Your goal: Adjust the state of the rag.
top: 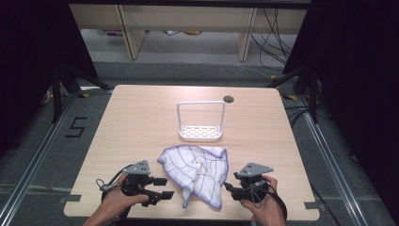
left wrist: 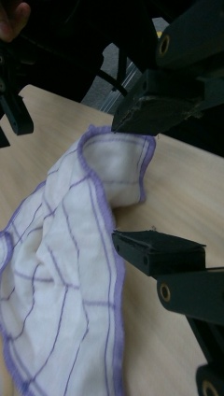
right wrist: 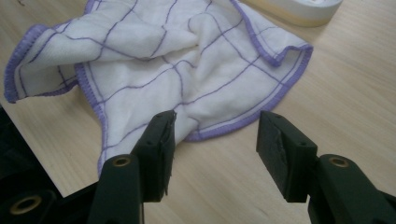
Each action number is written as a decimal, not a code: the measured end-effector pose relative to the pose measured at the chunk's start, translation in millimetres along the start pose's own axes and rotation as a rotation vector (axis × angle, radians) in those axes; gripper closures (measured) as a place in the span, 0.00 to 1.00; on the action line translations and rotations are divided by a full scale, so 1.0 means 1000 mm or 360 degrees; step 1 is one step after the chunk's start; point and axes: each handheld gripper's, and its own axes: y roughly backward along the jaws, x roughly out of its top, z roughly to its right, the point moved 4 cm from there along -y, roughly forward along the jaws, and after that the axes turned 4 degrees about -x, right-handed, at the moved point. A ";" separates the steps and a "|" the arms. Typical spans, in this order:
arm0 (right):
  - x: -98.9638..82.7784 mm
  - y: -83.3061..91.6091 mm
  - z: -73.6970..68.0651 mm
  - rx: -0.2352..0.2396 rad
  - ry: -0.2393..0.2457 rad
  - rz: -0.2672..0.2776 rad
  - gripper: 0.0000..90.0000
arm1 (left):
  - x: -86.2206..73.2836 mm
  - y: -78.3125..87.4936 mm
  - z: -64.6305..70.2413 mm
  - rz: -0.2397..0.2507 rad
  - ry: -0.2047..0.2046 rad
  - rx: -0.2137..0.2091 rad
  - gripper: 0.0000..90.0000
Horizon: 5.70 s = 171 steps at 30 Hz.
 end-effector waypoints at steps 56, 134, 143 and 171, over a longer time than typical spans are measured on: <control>-0.051 0.001 -0.021 0.0101 0.0254 -0.0224 0.86 | -0.057 -0.008 -0.013 -0.0093 -0.0007 0.0197 0.94; 0.071 -0.069 0.058 -0.0092 0.0149 0.0009 0.97 | 0.050 -0.020 -0.124 -0.0084 -0.0281 0.0573 0.97; 0.088 -0.045 0.061 -0.0079 0.0132 0.0075 0.97 | 0.082 -0.004 -0.105 0.0043 -0.0382 0.0591 0.97; 0.032 0.011 0.017 -0.0037 0.0289 0.0097 0.97 | 0.019 0.019 -0.033 0.0037 -0.0503 0.0409 0.97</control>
